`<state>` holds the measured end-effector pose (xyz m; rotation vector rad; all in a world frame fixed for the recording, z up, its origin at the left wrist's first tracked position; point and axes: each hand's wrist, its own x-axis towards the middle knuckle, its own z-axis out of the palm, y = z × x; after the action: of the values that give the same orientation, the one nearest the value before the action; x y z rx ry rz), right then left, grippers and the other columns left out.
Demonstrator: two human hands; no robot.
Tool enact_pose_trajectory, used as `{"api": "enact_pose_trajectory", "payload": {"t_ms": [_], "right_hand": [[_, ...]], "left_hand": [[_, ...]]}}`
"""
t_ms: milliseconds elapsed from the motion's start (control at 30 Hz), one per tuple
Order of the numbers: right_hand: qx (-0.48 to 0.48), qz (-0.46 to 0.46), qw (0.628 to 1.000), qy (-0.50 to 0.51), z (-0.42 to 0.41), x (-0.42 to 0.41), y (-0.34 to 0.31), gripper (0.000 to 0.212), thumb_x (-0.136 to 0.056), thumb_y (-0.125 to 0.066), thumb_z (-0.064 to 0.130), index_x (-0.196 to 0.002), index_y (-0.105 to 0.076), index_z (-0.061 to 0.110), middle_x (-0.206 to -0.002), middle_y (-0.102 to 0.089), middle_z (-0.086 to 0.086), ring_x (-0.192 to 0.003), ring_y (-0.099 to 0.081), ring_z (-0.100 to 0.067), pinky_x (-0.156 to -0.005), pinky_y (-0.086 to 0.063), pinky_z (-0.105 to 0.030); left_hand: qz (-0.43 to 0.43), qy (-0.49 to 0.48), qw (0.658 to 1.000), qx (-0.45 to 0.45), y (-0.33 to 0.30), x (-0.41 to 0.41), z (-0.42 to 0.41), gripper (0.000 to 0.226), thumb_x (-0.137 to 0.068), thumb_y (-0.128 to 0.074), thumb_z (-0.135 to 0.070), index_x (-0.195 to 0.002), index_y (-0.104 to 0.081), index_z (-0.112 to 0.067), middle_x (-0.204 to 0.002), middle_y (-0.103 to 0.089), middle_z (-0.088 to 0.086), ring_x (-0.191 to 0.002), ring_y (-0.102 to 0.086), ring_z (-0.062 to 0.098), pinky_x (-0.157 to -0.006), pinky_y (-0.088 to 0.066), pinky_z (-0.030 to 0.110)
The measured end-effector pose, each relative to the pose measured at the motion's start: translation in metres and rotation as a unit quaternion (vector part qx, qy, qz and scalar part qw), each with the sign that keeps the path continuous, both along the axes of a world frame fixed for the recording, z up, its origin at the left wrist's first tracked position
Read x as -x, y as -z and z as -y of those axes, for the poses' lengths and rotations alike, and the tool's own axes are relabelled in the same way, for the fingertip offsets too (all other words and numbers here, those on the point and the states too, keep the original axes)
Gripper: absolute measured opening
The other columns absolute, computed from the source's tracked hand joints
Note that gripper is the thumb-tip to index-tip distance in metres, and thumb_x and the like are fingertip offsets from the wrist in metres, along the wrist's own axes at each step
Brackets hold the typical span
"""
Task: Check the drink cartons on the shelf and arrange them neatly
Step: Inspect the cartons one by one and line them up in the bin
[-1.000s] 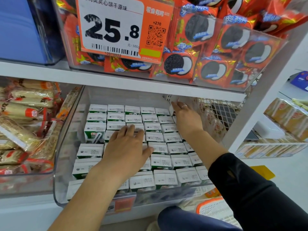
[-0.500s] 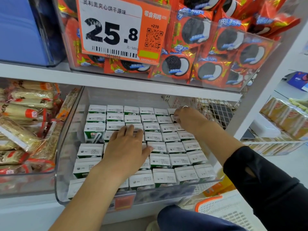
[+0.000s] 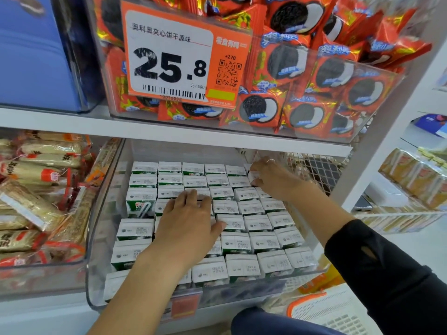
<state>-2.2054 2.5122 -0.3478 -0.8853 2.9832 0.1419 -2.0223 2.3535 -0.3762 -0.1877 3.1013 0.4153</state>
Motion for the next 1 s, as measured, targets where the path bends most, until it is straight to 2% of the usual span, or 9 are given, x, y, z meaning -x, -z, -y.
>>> {"api": "enact_pose_trajectory", "payload": {"t_ms": [200, 333, 500, 567, 633, 733, 833, 933, 1000], "right_hand": [[0.175, -0.103, 0.979, -0.013, -0.014, -0.034, -0.013, 0.042, -0.097, -0.050, 0.018, -0.136, -0.040, 0.009, -0.113, -0.055, -0.023, -0.103, -0.053, -0.038, -0.074, -0.035, -0.031], [0.306, -0.154, 0.939, -0.045, -0.029, -0.075, -0.019, 0.043, -0.096, -0.052, 0.026, -0.137, -0.041, 0.016, -0.124, -0.055, -0.014, -0.096, -0.054, -0.027, -0.065, -0.035, -0.031], [0.554, 0.052, 0.829, 0.052, -0.034, -0.128, -0.021, 0.035, -0.087, -0.054, 0.046, -0.113, -0.063, 0.024, -0.100, -0.069, 0.011, -0.092, -0.062, -0.008, -0.075, -0.052, -0.026], [0.623, 0.135, 0.767, 0.073, -0.030, -0.139, -0.019, 0.020, -0.088, -0.058, 0.037, -0.102, -0.068, 0.025, -0.086, -0.072, 0.008, -0.081, -0.066, -0.007, -0.067, -0.056, -0.024], [0.665, 0.200, 0.714, 0.089, -0.024, -0.146, -0.018, 0.015, -0.090, -0.057, 0.031, -0.095, -0.069, 0.023, -0.076, -0.072, 0.009, -0.071, -0.065, -0.002, -0.058, -0.051, -0.016], [0.699, 0.270, 0.654, 0.102, -0.016, -0.152, -0.020, 0.020, -0.091, -0.058, 0.029, -0.080, -0.073, 0.021, -0.069, -0.070, 0.008, -0.064, -0.065, -0.002, -0.054, -0.048, -0.013], [0.708, 0.319, 0.625, 0.083, -0.010, -0.158, -0.022, 0.026, -0.090, -0.057, 0.033, -0.074, -0.075, 0.021, -0.073, -0.071, 0.003, -0.067, -0.067, -0.008, -0.058, -0.050, -0.016], [0.731, 0.358, 0.574, 0.092, -0.007, -0.162, -0.018, 0.023, -0.088, -0.059, 0.032, -0.078, -0.076, 0.020, -0.078, -0.073, 0.000, -0.071, -0.069, -0.010, -0.059, -0.051, -0.017], [0.747, 0.382, 0.533, 0.110, -0.007, -0.162, -0.018, 0.018, -0.083, -0.063, 0.032, -0.081, -0.076, 0.019, -0.081, -0.073, -0.001, -0.074, -0.069, -0.011, -0.061, -0.052, -0.018]], "left_hand": [[-0.002, 0.000, 1.000, -0.001, 0.000, 0.000, 0.000, 0.067, -0.097, -0.025, -0.059, -0.152, -0.016, -0.023, -0.161, -0.009, 0.006, -0.148, -0.003, 0.024, -0.119, -0.007, 0.040], [-0.016, 0.002, 1.000, 0.001, 0.002, -0.001, 0.001, 0.067, -0.096, -0.026, -0.060, -0.152, -0.017, -0.024, -0.161, -0.011, 0.005, -0.148, -0.005, 0.023, -0.119, -0.007, 0.039], [-0.152, -0.006, 0.986, -0.065, -0.005, -0.003, 0.000, 0.055, -0.097, -0.042, -0.047, -0.146, -0.034, -0.023, -0.155, -0.030, -0.002, -0.143, -0.021, 0.017, -0.114, -0.017, 0.029], [-0.232, -0.010, 0.957, -0.173, -0.012, -0.009, -0.005, 0.037, -0.098, -0.046, -0.038, -0.134, -0.049, -0.031, -0.137, -0.050, -0.011, -0.125, -0.042, 0.006, -0.099, -0.031, 0.015], [-0.231, -0.009, 0.911, -0.343, -0.022, -0.019, -0.014, 0.022, -0.098, -0.046, -0.035, -0.114, -0.057, -0.045, -0.112, -0.059, -0.030, -0.101, -0.053, -0.013, -0.080, -0.038, 0.003], [-0.198, 0.004, 0.843, -0.500, -0.029, -0.029, -0.022, 0.016, -0.094, -0.049, -0.042, -0.099, -0.064, -0.044, -0.094, -0.069, -0.026, -0.090, -0.062, -0.011, -0.075, -0.043, 0.002], [-0.168, 0.026, 0.833, -0.526, -0.032, -0.033, -0.027, 0.026, -0.077, -0.055, -0.053, -0.097, -0.066, -0.040, -0.079, -0.071, -0.010, -0.076, -0.067, 0.004, -0.075, -0.055, 0.022], [-0.205, 0.000, 0.828, -0.522, -0.032, -0.034, -0.029, 0.018, -0.079, -0.062, -0.042, -0.097, -0.066, -0.041, -0.080, -0.071, -0.017, -0.063, -0.062, -0.001, -0.063, -0.052, 0.016], [-0.237, -0.014, 0.829, -0.507, -0.032, -0.035, -0.030, 0.020, -0.082, -0.064, -0.037, -0.102, -0.065, -0.042, -0.092, -0.070, -0.023, -0.071, -0.064, -0.003, -0.062, -0.049, 0.012]]}}
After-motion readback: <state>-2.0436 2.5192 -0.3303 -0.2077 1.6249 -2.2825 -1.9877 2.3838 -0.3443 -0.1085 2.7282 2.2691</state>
